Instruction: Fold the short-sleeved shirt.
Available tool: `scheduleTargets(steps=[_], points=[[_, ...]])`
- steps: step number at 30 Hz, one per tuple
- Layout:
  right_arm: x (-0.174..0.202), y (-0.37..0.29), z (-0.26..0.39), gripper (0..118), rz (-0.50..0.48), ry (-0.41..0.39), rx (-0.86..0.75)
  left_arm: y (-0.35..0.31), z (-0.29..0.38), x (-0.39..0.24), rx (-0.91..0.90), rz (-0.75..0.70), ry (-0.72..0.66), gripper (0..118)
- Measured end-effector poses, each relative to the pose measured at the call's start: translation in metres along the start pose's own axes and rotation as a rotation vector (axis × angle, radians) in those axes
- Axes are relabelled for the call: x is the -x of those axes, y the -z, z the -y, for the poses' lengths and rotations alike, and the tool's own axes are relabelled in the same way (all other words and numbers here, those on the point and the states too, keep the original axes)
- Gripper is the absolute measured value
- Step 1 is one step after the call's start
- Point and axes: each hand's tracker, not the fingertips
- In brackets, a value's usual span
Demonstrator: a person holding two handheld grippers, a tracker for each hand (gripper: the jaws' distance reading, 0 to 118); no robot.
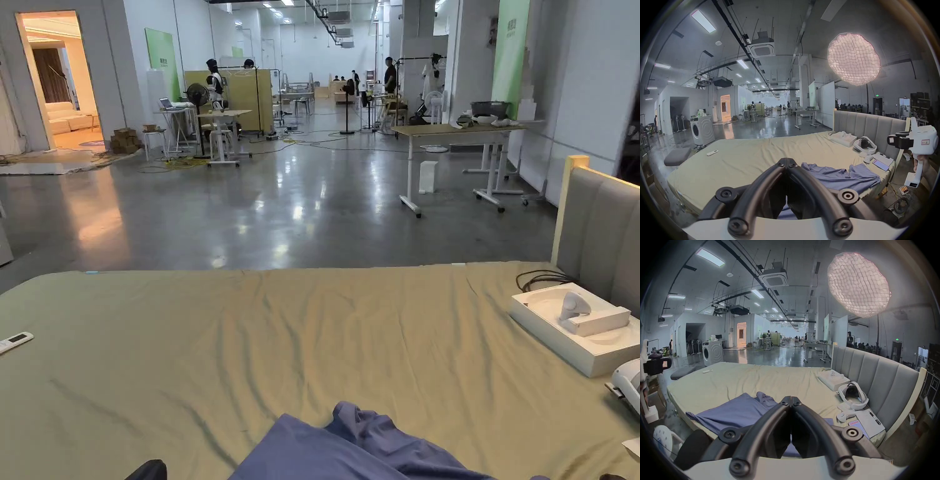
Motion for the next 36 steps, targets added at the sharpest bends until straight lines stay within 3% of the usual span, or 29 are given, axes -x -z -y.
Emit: scheduleTargets(steps=[7,14,15,18,19,20,25,28,33,35,36], points=[[-0.02,0.008,0.016,0,-0.007,0.041,0.044,0.049,-0.001,0.015,0.117,0.082,-0.058,1],[-0.036,0.027,0.045,0,0.003,0.135,0.16,0.177,0.009,0.041,0.314,0.181,-0.14,5],[-0.041,0.03,0.051,0,0.014,0.15,0.179,0.202,0.012,0.044,0.359,0.199,-0.148,12],[-0.054,0.04,0.068,0,0.062,0.179,0.236,0.276,0.026,0.051,0.44,0.201,-0.161,64],[-0.06,0.043,0.073,0,0.07,0.203,0.256,0.306,0.033,0.053,0.502,0.209,-0.152,92],[-0.065,0.045,0.077,0,0.071,0.227,0.271,0.33,0.041,0.051,0.565,0.241,-0.163,100],[-0.089,0.057,0.105,0,0.069,0.382,0.348,0.442,0.096,0.052,0.785,0.165,-0.122,100],[-0.099,0.063,0.121,0,0.104,0.4,0.408,0.482,0.124,0.051,0.854,0.089,-0.012,100],[-0.106,0.067,0.137,0,0.137,0.435,0.456,0.518,0.153,0.049,0.896,0.1,-0.141,100],[-0.108,0.067,0.139,0,0.111,0.475,0.475,0.527,0.161,0.044,0.909,0.092,-0.111,99],[-0.108,0.067,0.141,0,0.099,0.481,0.481,0.529,0.166,0.043,0.933,0.083,-0.091,93]])
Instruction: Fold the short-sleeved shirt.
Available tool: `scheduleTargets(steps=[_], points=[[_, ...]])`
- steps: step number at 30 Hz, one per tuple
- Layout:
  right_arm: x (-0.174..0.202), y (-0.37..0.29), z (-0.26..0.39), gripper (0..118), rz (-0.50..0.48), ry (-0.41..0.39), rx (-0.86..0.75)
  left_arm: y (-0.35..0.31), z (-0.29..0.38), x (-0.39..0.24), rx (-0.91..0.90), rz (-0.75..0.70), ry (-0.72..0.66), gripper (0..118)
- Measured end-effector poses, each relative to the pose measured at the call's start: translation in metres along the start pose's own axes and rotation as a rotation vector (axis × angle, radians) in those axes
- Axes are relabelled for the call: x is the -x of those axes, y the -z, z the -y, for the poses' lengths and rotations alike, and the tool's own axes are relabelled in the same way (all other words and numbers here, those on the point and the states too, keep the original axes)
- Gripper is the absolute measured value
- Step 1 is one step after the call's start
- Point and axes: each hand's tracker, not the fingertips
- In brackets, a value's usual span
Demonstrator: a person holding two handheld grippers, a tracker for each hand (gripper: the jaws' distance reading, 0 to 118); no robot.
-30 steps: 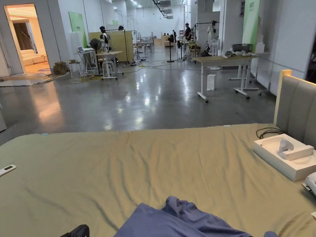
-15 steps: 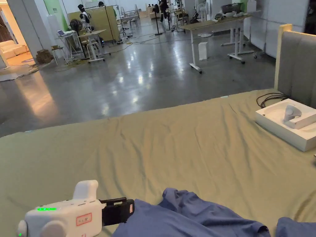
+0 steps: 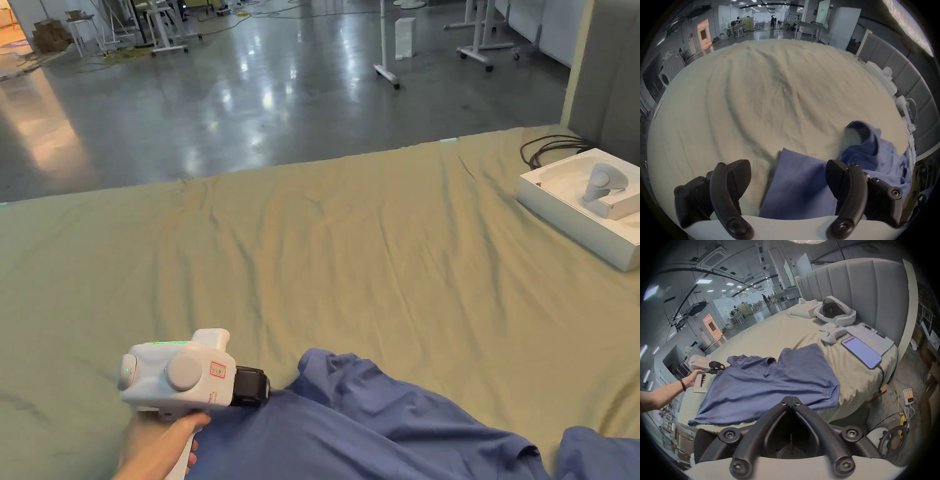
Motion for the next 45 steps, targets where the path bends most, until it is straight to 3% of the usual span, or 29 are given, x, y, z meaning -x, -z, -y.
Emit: scheduleTargets(steps=[1,2,5,13,14,16,17,19,20,22,26,27,28,30,31,33,34,40,44,45], points=[[0.001,0.0,0.001,0,0.002,-0.011,0.007,0.001,0.003,-0.003,-0.006,-0.037,0.04,83],[0.001,0.0,0.003,0,0.009,-0.029,0.016,-0.001,0.005,-0.005,-0.016,-0.066,0.074,81],[-0.001,0.001,0.006,0,0.027,-0.08,0.036,-0.01,0.005,-0.011,-0.011,-0.042,0.082,58],[0.0,0.005,0.004,0,0.073,-0.044,0.01,-0.013,0.003,-0.033,0.016,-0.115,0.212,7],[-0.002,0.008,0.001,9,0.093,-0.036,0.002,-0.013,0.004,-0.033,0.019,-0.118,0.214,7],[-0.008,0.018,-0.005,49,0.127,-0.032,-0.002,-0.015,0.005,-0.036,0.013,-0.119,0.21,7],[-0.011,0.026,-0.008,64,0.136,-0.028,0.011,-0.011,0.006,-0.035,0.015,-0.116,0.208,7],[-0.018,0.043,-0.012,77,0.168,-0.025,0.02,-0.001,0.005,-0.031,0.044,-0.111,0.187,7],[-0.022,0.052,-0.013,77,0.191,-0.025,0.022,-0.002,0.005,-0.034,0.052,-0.108,0.161,7],[-0.044,0.074,-0.012,88,0.245,-0.013,0.035,-0.002,0.004,-0.037,0.071,-0.108,0.128,7],[-0.075,0.111,-0.005,86,0.276,0.083,0.102,-0.006,0.005,-0.045,0.08,-0.122,0.186,7],[-0.078,0.116,-0.001,77,0.264,0.096,0.108,-0.006,0.006,-0.046,0.079,-0.125,0.189,7],[-0.078,0.118,0.003,53,0.263,0.081,0.098,-0.007,0.007,-0.047,0.076,-0.127,0.19,7],[-0.068,0.116,0.008,38,0.274,-0.002,0.06,-0.008,0.009,-0.048,0.068,-0.13,0.188,7],[-0.064,0.114,0.009,22,0.256,-0.007,0.066,-0.009,0.01,-0.049,0.064,-0.132,0.189,7],[-0.054,0.112,0.011,6,0.311,-0.064,0.05,-0.011,0.01,-0.048,0.057,-0.139,0.196,7],[-0.051,0.112,0.011,4,0.314,-0.096,0.067,-0.019,0.011,-0.048,0.045,-0.137,0.199,7],[-0.041,0.066,-0.004,2,0.221,-0.062,-0.036,-0.116,0.034,-0.038,-0.122,-0.044,0.208,7],[-0.027,0.041,-0.011,2,0.115,-0.097,-0.095,-0.193,0.053,-0.02,-0.276,0.053,0.133,7],[-0.017,0.036,-0.018,2,0.129,-0.107,-0.107,-0.216,0.058,-0.017,-0.328,0.068,0.12,7]])
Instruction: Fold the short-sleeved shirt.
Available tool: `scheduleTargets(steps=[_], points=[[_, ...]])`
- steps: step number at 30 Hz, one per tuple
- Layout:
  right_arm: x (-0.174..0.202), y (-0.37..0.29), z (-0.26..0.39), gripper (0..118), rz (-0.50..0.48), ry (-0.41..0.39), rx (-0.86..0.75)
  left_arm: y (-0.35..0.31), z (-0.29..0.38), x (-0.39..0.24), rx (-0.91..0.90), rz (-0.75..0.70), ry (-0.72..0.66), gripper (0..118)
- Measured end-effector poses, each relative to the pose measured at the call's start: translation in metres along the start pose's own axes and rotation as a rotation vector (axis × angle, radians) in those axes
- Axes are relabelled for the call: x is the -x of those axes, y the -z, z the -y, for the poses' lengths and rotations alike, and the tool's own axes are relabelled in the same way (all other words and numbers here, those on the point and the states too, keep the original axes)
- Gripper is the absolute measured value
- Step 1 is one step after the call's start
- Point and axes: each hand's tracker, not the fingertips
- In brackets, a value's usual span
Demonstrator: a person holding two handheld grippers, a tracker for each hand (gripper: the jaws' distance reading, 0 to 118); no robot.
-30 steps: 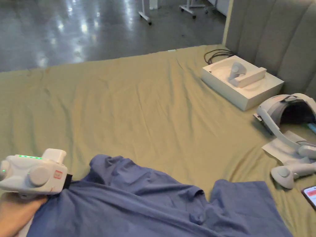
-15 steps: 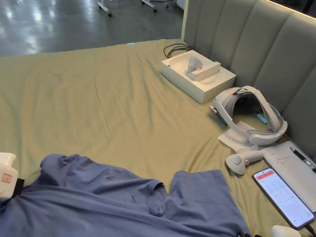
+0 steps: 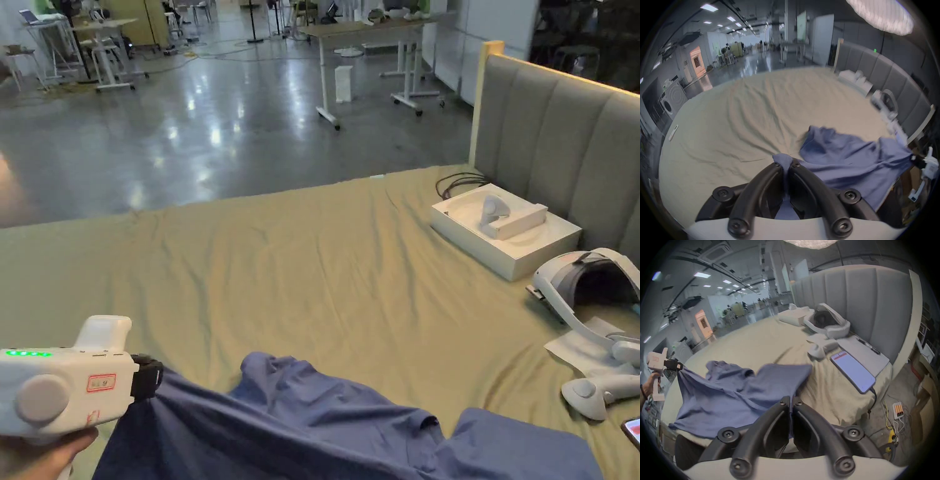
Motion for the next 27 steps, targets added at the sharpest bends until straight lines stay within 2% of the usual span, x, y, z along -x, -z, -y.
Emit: scheduleTargets(steps=[5,10,13,21,27], points=[[0.015,-0.048,-0.068,2,-0.103,-0.021,-0.17,-0.13,-0.019,-0.003,-0.221,-0.027,0.058,7],[0.029,-0.084,-0.152,2,-0.164,-0.092,-0.331,-0.241,-0.033,0.006,-0.418,-0.041,-0.01,7],[0.041,-0.099,-0.207,2,-0.203,-0.103,-0.412,-0.295,-0.042,0.009,-0.526,-0.082,-0.018,7],[0.084,-0.144,-0.327,2,-0.21,-0.199,-0.579,-0.385,-0.067,0.029,-0.73,-0.145,-0.098,7],[0.119,-0.168,-0.391,2,-0.177,-0.278,-0.653,-0.412,-0.089,0.027,-0.81,-0.181,-0.106,7]])
